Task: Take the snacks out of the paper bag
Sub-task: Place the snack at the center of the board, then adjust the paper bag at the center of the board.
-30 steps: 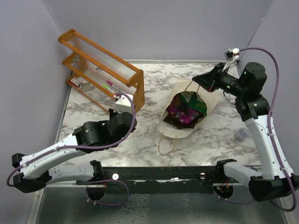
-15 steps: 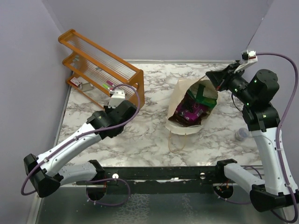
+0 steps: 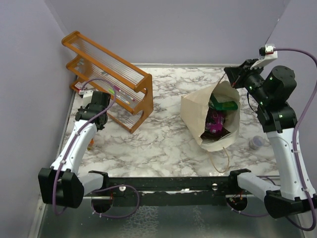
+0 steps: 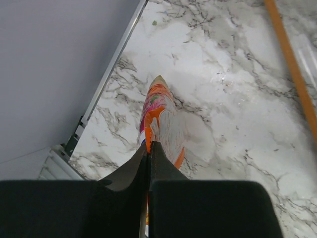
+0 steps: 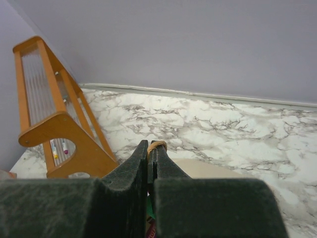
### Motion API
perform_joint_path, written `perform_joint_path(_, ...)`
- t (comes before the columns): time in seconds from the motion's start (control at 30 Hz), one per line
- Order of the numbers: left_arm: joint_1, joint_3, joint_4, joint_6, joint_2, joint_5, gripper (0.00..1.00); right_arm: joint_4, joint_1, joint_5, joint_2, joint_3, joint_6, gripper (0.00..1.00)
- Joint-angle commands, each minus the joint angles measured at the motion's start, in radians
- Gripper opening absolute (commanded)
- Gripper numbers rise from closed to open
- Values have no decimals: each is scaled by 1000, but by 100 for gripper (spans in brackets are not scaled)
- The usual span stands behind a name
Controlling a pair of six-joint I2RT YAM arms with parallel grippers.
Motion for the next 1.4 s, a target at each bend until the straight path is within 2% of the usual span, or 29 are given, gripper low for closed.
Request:
perform_joint_path(0.0,12,32,39,48,64,-92,0,105,4,-19,32,86,-16,1)
perform_joint_path(0.07,12,9,71,52,72,-59,0,127,3,-81,28,66,-10,1)
perform_joint_path(0.2,6,-52,113,72,123,132,0,156,4,-187,10,10,1,1)
perform_joint_path(0.3,-44,-62,123,66,134,165,0,173,4,-283,-10,-33,25,1)
perform_joint_path(0.4,-47,-89,185,64,108,311,1,210,4,-421,-35,-88,68,1)
perform_joint_path(0.53,-47,-123,210,35,94,454,20,253,4,-630,-48,-152,107,1)
perform_joint_path(0.67,-47,-135,225,34,33,490,47,275,4,-777,-51,-185,127,1)
perform_joint_path(0.93,-47,-112,230,29,-103,646,83,414,4,-858,-37,-240,249,1)
perform_joint_path(1.03,-55,-106,247,22,-166,749,84,448,4,-857,-24,-244,282,1)
perform_joint_path(1.17,-108,-111,350,-16,-280,876,84,619,9,-870,-8,-308,423,1)
perform_joint_path(1.37,-278,-102,487,-76,-332,921,84,670,82,-810,29,-307,444,1)
